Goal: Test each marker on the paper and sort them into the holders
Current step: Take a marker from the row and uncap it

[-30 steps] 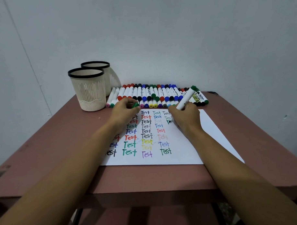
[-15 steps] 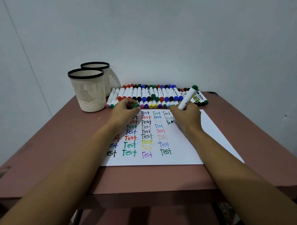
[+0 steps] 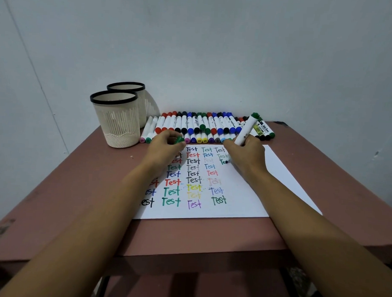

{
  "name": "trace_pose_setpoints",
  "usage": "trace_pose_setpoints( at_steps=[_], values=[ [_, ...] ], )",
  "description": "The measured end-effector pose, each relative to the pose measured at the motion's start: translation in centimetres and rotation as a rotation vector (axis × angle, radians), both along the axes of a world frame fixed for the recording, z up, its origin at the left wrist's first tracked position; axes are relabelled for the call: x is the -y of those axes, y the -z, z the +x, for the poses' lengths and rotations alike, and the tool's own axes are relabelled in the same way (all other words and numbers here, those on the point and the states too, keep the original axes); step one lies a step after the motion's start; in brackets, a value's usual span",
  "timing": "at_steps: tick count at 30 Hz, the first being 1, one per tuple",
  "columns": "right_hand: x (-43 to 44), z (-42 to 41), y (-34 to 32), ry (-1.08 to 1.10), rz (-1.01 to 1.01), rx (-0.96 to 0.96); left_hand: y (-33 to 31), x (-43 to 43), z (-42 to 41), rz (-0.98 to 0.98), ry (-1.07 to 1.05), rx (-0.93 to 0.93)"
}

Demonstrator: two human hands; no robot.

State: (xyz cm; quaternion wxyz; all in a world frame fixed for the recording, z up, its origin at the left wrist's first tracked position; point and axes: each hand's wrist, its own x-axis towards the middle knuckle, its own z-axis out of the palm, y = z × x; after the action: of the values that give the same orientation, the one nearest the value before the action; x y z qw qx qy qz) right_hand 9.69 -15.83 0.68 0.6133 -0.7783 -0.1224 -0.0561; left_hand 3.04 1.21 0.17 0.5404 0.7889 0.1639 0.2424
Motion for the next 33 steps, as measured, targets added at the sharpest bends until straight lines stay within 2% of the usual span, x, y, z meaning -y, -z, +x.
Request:
trace_pose_setpoints(
  at_steps=[5,11,17,23,26,29,33],
  values=[
    [0.1,0.0,0.0,0.063,0.029,0.016,0.0,0.0,0.0,0.01,-0.004,-0.003],
    [0.1,0.1,0.0,0.048,-0.018,0.029,0.0,0.1,0.0,0.015,0.007,-0.009],
    [0.2,0.1,-0.1,0.046,0.018,0.01,0.0,0.0,0.1,0.034,0.01,-0.017],
    [0.1,0.0,0.0,0.046,-0.005,0.021,0.0,0.3,0.0,0.122,0.03,0.001],
    [0.2,0.1,-0.1,0.036,0.082,-0.019,0.0,0.6,-0.2,0.177,0.053,0.036],
    [0.3,0.5,-0.4,0.003,0.252,-0.111,0.1,0.8,-0.3,0.258,0.058,0.058],
    [0.1,0.4,-1.1,-0.162,0.457,-0.208,-0.1,1.4,-0.5,0.392,0.062,0.075]
  ],
)
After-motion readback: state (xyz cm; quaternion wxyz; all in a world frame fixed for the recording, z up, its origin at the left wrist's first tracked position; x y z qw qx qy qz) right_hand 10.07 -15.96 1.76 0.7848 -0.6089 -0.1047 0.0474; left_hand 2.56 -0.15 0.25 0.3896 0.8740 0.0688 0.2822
